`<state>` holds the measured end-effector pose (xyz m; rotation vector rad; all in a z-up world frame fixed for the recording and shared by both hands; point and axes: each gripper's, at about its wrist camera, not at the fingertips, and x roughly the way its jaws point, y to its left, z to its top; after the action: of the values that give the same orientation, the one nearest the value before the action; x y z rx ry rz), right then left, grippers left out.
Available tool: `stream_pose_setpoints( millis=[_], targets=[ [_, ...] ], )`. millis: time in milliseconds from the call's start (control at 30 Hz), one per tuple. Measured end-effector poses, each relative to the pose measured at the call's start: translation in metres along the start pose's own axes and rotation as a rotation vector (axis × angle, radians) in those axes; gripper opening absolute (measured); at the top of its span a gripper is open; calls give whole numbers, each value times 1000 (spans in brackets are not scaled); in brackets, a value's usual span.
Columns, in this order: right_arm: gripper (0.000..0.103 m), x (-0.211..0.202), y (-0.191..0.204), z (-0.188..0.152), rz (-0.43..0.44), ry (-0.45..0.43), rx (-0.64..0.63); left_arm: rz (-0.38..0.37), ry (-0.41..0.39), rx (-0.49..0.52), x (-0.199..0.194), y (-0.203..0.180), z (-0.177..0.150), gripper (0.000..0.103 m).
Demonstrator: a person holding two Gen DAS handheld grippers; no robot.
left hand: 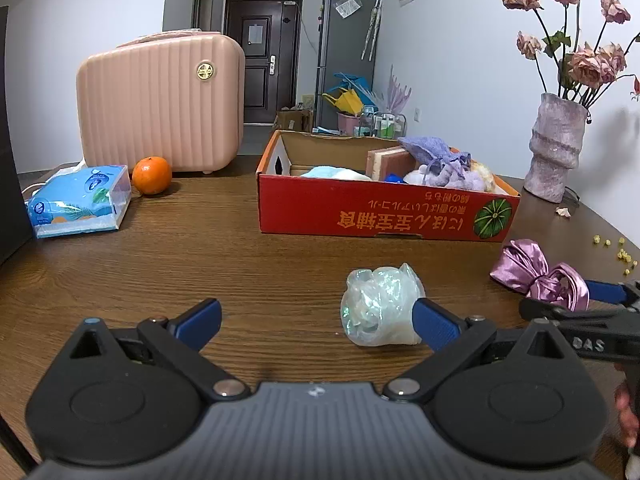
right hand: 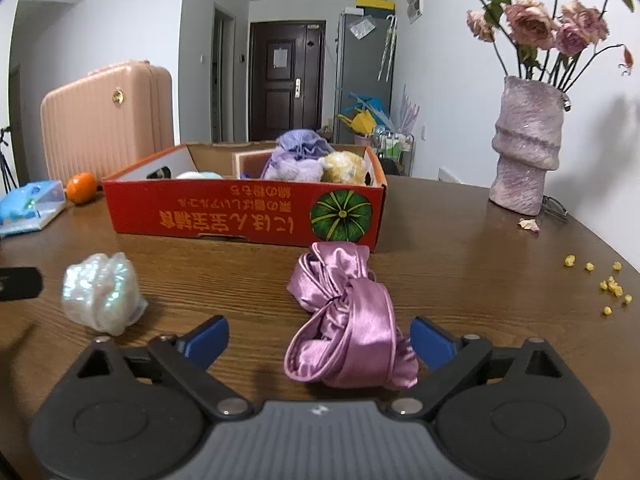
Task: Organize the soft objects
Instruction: 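Move both grippers back and grasp the pink satin scrunchie with the right gripper, then grasp the clear plastic-wrapped item with the left gripper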
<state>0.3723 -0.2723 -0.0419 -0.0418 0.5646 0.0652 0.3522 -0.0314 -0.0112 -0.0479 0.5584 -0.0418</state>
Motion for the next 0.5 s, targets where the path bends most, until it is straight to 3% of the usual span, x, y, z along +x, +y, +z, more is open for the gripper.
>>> stream_pose_setpoints(
  millis=[233,433,500],
  targets=[
    [80,30,-7,9,9,58,4,9,7,10,4,-4,-1,103],
    [53,40,-13,10,41,92,27,12,11,12,8,-6,-2,103],
    [38,40,-12,10,49,91,25,12,12,13,9,-7,-2,103]
  ],
)
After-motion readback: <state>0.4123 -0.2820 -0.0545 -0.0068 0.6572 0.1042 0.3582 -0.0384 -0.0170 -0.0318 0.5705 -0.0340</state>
